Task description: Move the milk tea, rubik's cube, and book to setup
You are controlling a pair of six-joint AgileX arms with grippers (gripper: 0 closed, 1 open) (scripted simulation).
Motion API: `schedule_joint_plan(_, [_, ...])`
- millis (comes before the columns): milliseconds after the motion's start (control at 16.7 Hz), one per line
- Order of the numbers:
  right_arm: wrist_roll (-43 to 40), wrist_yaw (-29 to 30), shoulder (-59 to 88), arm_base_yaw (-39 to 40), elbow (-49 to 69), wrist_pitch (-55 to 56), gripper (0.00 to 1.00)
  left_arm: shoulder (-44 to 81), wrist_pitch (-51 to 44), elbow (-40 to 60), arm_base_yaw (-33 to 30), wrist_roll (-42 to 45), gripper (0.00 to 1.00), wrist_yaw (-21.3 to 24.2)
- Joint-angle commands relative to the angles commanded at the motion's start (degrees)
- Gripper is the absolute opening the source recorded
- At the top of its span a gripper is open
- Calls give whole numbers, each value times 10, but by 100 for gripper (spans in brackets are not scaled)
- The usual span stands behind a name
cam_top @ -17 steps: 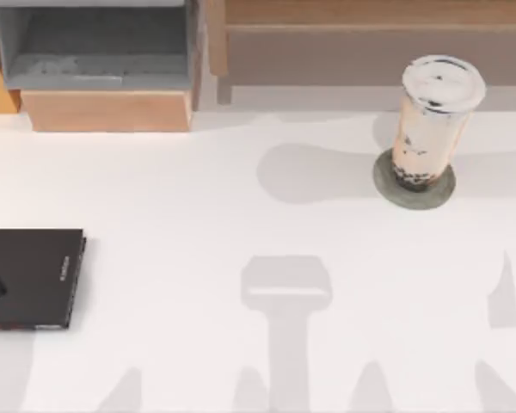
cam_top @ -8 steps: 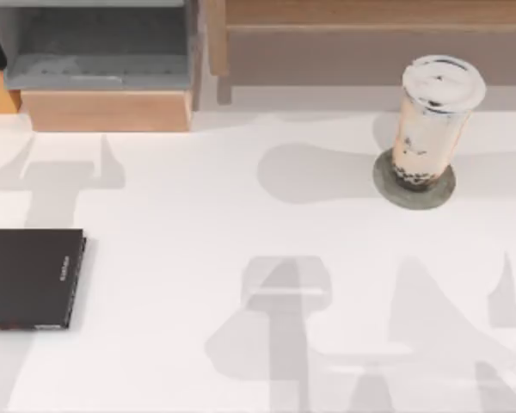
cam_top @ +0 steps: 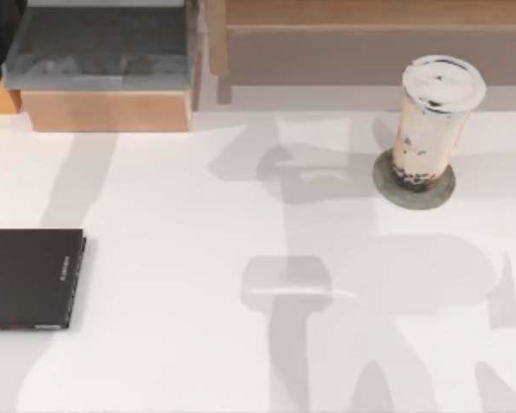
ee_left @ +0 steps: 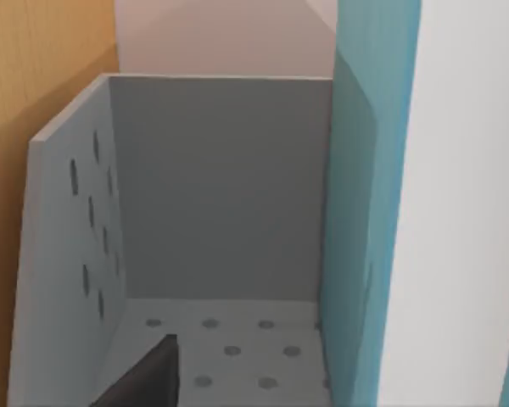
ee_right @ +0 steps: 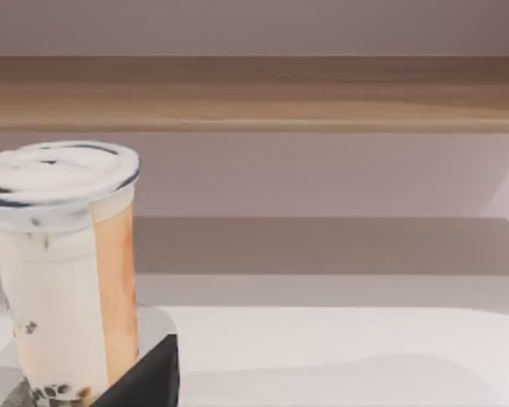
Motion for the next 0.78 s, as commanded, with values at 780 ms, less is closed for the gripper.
schedule_joint_plan(780, [0, 0, 0, 0, 0, 0, 100, 112, 35, 89, -11, 0, 100, -8])
